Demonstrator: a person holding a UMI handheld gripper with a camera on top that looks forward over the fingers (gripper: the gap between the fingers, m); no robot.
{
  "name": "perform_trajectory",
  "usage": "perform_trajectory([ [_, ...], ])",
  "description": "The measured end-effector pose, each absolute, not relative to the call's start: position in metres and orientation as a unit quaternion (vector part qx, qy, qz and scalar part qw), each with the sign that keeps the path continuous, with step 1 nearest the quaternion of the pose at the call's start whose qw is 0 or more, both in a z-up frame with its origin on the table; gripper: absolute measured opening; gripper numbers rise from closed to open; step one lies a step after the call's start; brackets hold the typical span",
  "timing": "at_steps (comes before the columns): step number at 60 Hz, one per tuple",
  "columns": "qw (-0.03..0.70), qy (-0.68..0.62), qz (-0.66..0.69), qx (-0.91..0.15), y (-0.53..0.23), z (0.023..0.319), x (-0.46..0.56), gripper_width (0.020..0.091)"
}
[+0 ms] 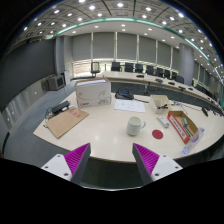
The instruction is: Pour water
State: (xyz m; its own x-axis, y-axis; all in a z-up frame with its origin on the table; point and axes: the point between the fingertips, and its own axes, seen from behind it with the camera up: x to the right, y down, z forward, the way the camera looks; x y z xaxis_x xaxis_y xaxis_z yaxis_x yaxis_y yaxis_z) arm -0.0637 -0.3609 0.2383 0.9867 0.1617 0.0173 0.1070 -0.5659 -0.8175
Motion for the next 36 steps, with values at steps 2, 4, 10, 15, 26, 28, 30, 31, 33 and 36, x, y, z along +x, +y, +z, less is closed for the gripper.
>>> perform_trajectory([
  [2,0.460,-0.072,0.026,-0.884,-0.361,0.238,-0.059,0.0861],
  [4,0.461,-0.068,0.023,-0.885,-0.360,0.237,-0.052,0.0861],
  [10,0.462,-0.056,0.014,-0.885,-0.361,0.231,-0.018,0.0860],
  [15,0.463,-0.043,0.003,-0.885,-0.361,0.222,0.022,0.0861],
  [26,0.471,0.002,-0.032,-0.882,-0.364,0.200,0.134,0.0862],
  [28,0.473,0.010,-0.039,-0.880,-0.364,0.194,0.156,0.0860],
  [30,0.474,0.017,-0.045,-0.879,-0.363,0.190,0.179,0.0861],
  [31,0.475,0.020,-0.048,-0.878,-0.363,0.186,0.189,0.0861],
  [33,0.477,0.026,-0.054,-0.877,-0.363,0.181,0.211,0.0861],
  [36,0.483,0.034,-0.063,-0.873,-0.360,0.176,0.245,0.0862],
])
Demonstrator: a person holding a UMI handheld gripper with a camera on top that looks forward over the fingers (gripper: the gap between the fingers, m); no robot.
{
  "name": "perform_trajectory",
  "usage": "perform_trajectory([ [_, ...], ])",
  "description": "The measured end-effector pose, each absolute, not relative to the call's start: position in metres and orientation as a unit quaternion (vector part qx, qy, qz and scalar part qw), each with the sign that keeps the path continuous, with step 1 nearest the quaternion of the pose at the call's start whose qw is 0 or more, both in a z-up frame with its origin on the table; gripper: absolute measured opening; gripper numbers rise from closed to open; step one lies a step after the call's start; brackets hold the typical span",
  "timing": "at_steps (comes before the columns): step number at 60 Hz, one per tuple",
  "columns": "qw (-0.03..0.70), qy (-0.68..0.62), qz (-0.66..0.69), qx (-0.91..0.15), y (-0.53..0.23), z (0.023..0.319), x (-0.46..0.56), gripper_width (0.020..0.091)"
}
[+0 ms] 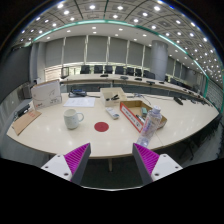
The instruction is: Pour water
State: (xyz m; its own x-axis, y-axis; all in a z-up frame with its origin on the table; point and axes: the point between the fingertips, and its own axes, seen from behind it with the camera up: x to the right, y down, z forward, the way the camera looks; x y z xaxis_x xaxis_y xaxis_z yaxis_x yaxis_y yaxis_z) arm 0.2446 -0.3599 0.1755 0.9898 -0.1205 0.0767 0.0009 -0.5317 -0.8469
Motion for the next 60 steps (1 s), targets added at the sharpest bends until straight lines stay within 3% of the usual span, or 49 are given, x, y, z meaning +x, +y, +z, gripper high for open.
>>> perform_trajectory([
  [14,0.507,0.042,-0.075,-0.858,-0.317,0.138,0.363,0.0864],
  [30,0.534,0.036,-0.053,-0.843,-0.235,0.101,0.428,0.0856],
  [33,0.538,0.032,-0.048,-0.841,-0.227,0.098,0.428,0.0790],
  [39,0.551,0.026,-0.045,-0.833,-0.209,0.093,0.432,0.0532],
  [48,0.564,0.025,-0.047,-0.824,-0.202,0.095,0.431,0.0462],
  [57,0.556,0.022,-0.064,-0.829,-0.202,0.096,0.428,0.0346],
  [60,0.554,0.015,-0.074,-0.829,-0.201,0.101,0.427,0.0346],
])
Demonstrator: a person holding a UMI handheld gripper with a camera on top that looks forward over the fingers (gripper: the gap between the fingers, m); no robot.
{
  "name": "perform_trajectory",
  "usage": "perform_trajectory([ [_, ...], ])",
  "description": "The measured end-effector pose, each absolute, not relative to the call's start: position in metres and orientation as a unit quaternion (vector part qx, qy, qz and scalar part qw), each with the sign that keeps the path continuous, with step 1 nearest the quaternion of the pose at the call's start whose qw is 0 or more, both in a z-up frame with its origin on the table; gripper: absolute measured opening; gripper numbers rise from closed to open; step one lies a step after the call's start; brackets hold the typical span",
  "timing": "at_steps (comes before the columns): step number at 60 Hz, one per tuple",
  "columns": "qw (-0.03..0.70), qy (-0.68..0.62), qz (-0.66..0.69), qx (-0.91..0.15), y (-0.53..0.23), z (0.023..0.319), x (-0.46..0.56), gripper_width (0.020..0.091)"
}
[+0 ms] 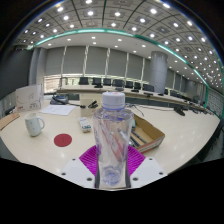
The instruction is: Pour water
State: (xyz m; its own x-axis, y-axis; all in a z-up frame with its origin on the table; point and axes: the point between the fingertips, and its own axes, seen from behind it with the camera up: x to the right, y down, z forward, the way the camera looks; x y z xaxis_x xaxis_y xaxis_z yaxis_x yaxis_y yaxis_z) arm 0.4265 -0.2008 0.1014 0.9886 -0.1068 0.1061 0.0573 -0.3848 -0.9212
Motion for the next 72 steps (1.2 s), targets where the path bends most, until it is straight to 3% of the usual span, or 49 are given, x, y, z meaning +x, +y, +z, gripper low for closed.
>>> perform_trajectory([
  [8,0.552,-0.008,-0.127,-0.824,-0.194,0.125,0.424,0.0346],
  [28,0.527,-0.156,-0.365,-0.751,-0.126,0.250,0.363,0.0344],
  [39,0.485,-0.308,-0.485,-0.659,-0.083,0.278,0.274,0.0344],
  [47,0.433,-0.416,-0.558,-0.573,-0.057,0.274,0.218,0.0344],
  [59,0.339,-0.547,-0.624,-0.443,-0.022,0.233,0.168,0.0343],
  [72,0.283,-0.605,-0.652,-0.359,-0.012,0.208,0.143,0.0343],
])
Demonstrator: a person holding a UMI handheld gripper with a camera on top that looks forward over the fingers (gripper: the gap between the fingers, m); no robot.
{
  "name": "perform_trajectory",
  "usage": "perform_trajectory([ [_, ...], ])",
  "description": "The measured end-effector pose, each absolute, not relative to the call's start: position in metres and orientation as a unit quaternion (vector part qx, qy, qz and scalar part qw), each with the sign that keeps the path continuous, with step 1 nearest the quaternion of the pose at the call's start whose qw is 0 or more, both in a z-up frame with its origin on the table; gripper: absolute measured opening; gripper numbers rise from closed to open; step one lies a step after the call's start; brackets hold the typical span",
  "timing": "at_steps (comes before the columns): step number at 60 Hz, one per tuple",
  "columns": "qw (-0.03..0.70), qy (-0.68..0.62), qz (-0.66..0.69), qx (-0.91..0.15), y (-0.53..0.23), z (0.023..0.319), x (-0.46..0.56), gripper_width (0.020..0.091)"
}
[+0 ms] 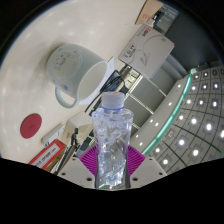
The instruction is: Pour water
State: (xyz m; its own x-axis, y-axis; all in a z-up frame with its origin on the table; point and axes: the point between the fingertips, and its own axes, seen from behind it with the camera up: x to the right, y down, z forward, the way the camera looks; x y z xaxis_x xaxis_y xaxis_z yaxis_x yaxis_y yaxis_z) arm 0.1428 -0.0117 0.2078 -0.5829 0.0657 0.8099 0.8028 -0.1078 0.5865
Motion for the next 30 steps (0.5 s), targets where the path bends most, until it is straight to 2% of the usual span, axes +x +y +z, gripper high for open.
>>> perform_trajectory([
  [16,0.283,-0.596,-0.645,-0.385,-0.007,0.208,0.147,0.0347],
  [30,0.422,-0.472,-0.520,-0.574,-0.025,0.237,0.167,0.0345],
])
